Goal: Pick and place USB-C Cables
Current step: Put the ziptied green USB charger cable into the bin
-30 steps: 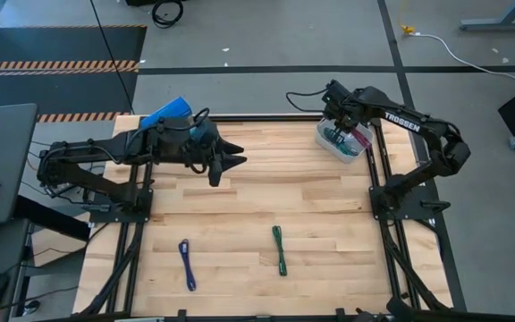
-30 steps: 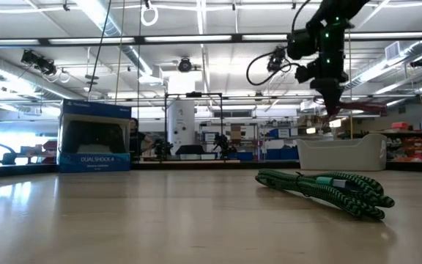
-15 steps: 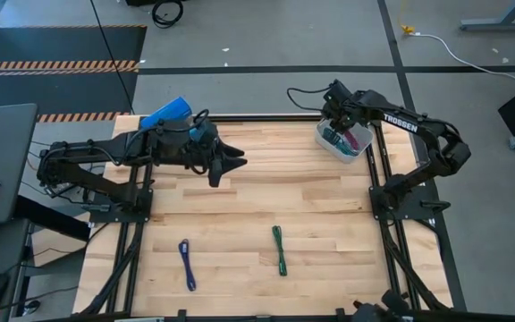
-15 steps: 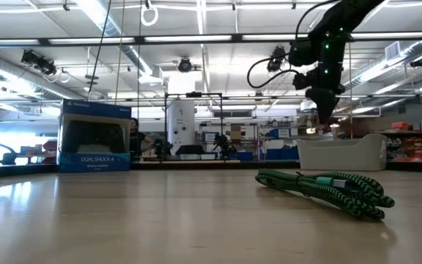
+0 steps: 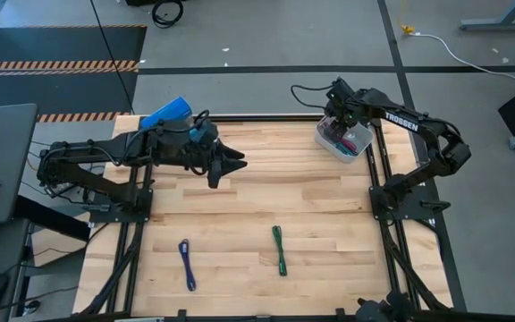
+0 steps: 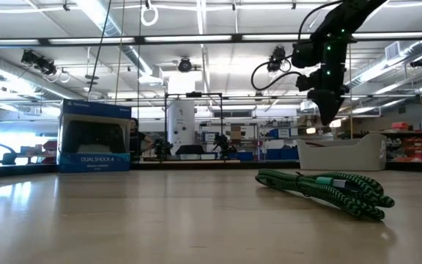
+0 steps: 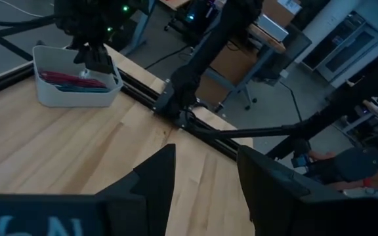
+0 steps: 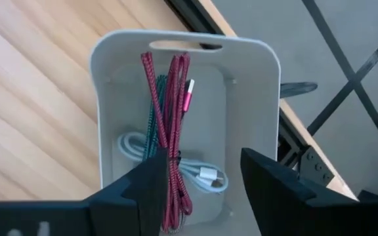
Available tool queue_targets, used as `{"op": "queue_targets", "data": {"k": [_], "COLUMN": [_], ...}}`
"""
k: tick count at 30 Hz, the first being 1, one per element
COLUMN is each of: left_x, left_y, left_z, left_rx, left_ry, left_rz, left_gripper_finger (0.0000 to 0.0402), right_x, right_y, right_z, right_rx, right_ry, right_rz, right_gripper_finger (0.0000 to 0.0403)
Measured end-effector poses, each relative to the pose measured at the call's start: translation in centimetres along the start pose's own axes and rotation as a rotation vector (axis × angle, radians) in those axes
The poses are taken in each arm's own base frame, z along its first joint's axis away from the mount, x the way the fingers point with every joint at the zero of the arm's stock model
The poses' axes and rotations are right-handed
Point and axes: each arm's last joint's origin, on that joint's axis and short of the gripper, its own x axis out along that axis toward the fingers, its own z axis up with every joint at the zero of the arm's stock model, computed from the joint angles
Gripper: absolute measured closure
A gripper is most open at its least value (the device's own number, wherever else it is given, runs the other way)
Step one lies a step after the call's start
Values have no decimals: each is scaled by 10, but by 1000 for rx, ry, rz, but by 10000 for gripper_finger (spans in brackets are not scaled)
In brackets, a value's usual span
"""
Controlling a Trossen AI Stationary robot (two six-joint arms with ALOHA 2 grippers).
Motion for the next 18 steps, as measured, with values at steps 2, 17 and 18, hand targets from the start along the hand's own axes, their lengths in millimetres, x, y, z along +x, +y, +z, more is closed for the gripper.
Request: {"op": "queue_targets", "data": {"k": [2,17,18], "left_x": [0,0,0], "left_y": [-1,-5,-5], "left_z": [-1,-3,-3], "left_rx": [-1,-1,6], "left_ry": [2,9,9], "left_rz": [-3,-16,-16], "left_gripper_finger": [230,230,230], "right_x": [0,6,4], "right_y": [0,7,6], "right_z": [-1,-8,-6], "right_rx": [0,61,60], "right_ry": [10,49,41], "right_rz": [6,19,21], "right_gripper_finger": [208,210,210]}}
